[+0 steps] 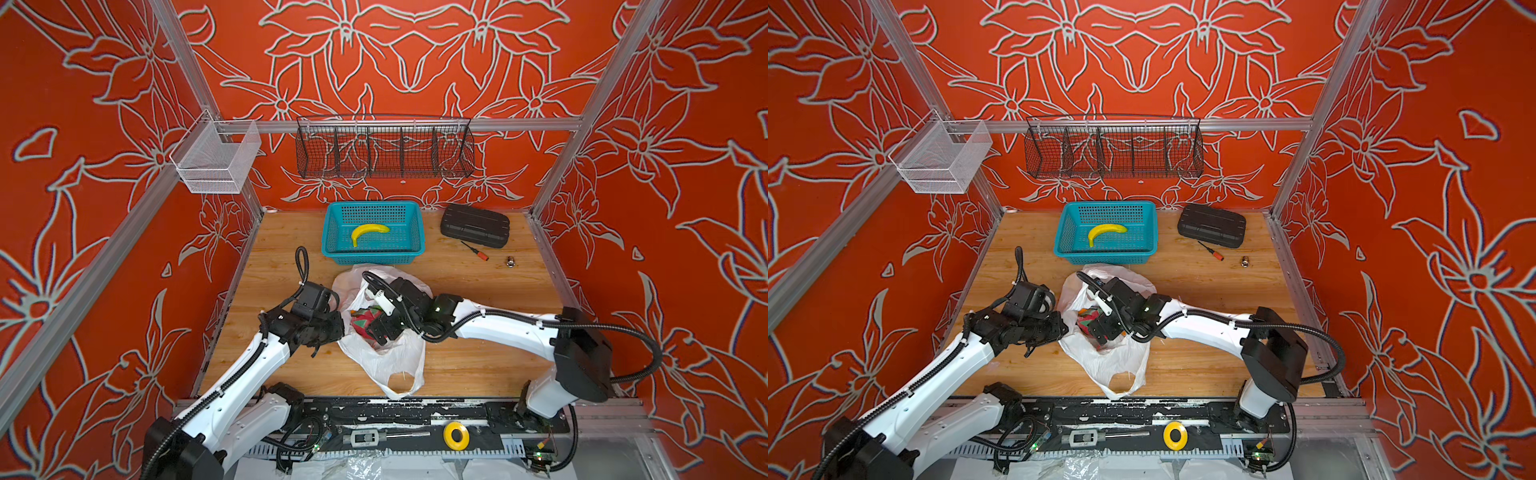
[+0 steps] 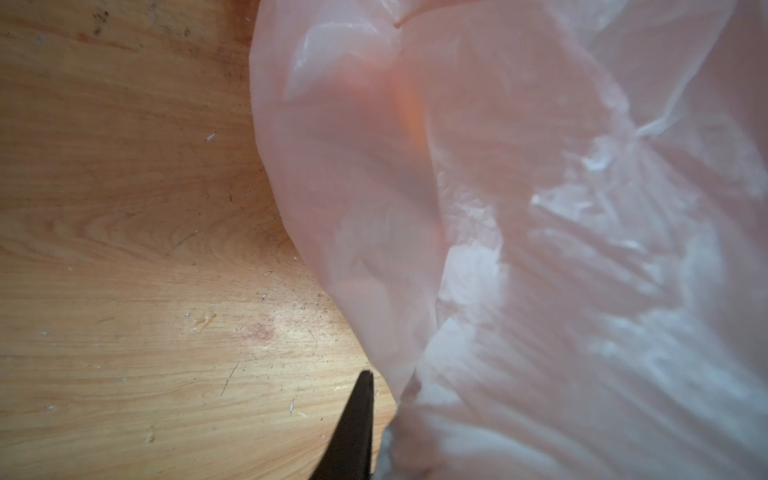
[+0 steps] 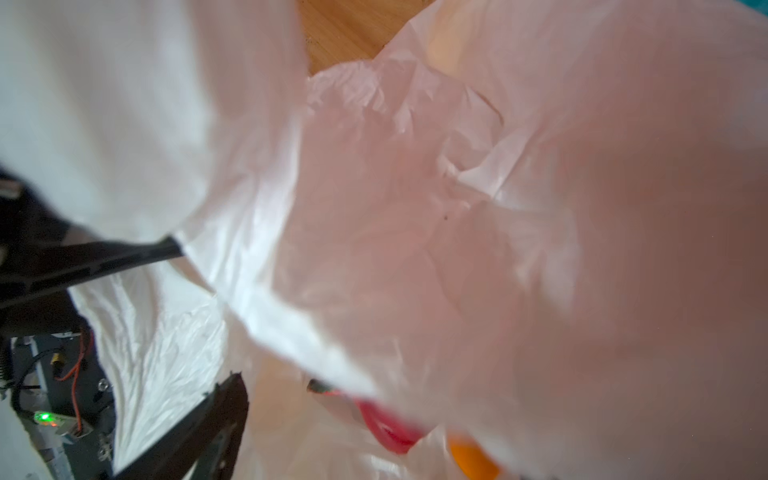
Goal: Untie the knot of the plastic bag and take out the fruit
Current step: 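Close the right gripper on the pink dragon fruit inside the bag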
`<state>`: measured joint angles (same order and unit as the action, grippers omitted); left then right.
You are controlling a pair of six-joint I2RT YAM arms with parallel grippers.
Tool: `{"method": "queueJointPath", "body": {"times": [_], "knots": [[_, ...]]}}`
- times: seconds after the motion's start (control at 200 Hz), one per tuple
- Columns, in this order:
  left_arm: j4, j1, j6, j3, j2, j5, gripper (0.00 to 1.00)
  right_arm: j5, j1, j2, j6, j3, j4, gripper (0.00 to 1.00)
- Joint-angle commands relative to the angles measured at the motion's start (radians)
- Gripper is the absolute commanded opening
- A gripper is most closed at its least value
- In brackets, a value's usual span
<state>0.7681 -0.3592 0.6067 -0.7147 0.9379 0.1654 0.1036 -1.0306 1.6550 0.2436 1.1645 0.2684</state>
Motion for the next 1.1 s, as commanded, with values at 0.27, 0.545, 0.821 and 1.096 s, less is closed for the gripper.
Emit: {"method": "queueJointPath", "body": {"times": [0.27, 0.545, 0.821, 1.096], "knots": [[0.037, -0.001, 0.006, -0.015, -0.011, -0.030, 0.15, 0.073, 0.004, 0.183, -0.104, 0.143, 0.117, 0.97], [0.041, -0.001, 0.008, -0.022, -0.018, -0.045, 0.13, 0.076, 0.003, 0.286, -0.122, 0.192, 0.139, 0.96], [0.041, 0.000, 0.005, -0.012, -0.036, -0.052, 0.13, 0.073, 0.003, 0.246, -0.119, 0.173, 0.118, 0.77], [0.043, -0.001, -0.005, -0.027, -0.031, -0.059, 0.13, 0.074, 0.003, 0.091, -0.104, 0.094, 0.075, 0.64]]}}
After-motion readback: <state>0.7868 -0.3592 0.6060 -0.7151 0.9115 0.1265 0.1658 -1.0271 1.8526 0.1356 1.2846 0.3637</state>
